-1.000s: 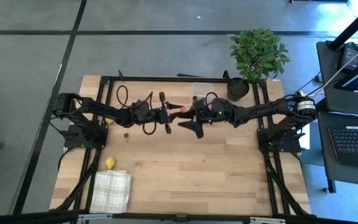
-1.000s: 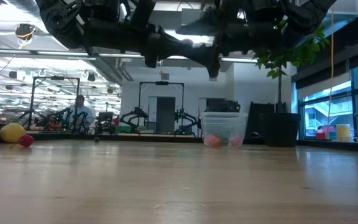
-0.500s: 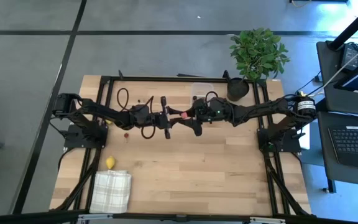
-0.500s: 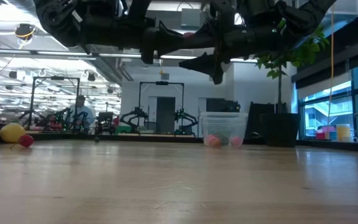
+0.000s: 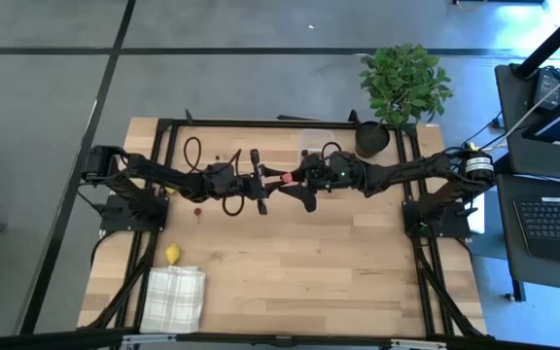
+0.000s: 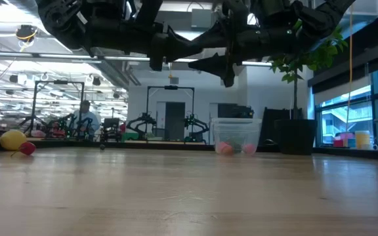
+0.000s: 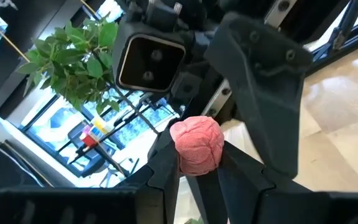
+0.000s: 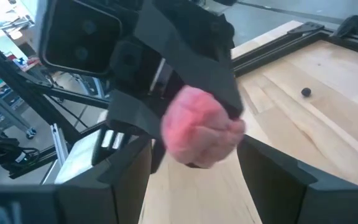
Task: Pick and placing Produce into tupperware
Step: Put the peach into the transparent bin
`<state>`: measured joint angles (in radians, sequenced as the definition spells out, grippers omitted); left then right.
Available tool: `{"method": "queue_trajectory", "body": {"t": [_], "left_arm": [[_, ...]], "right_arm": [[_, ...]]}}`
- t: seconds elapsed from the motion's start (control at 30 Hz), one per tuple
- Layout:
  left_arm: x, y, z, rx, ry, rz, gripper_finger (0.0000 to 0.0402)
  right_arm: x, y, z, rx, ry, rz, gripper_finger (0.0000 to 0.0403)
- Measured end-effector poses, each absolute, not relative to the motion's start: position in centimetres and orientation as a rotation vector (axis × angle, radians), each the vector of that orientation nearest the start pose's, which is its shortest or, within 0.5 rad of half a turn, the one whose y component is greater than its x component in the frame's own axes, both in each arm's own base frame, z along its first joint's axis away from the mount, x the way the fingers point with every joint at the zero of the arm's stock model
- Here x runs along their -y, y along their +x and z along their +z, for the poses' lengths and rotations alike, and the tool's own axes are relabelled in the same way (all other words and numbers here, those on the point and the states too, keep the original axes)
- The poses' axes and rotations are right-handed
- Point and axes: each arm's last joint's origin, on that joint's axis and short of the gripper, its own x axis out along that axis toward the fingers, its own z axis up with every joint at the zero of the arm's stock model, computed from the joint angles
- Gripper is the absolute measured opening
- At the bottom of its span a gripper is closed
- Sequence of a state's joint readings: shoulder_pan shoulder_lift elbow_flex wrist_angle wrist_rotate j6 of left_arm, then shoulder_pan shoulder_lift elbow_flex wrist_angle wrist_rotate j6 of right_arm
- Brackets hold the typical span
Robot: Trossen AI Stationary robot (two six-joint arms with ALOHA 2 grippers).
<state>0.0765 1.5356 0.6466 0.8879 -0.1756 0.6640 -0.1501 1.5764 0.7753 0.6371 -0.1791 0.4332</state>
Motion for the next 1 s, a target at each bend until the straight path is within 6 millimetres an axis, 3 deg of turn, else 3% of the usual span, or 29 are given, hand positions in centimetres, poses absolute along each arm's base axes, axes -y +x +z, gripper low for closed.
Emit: {"method": "queue_trajectory", "body": {"t": [1.0], "left_arm": [[-2.35,30.7,20.99,-0.122,0.656,0.197,0.0094]], "right_arm": [[4.73,32.7,22.12,-0.135,0.462,-0.008,0.0239]]}}
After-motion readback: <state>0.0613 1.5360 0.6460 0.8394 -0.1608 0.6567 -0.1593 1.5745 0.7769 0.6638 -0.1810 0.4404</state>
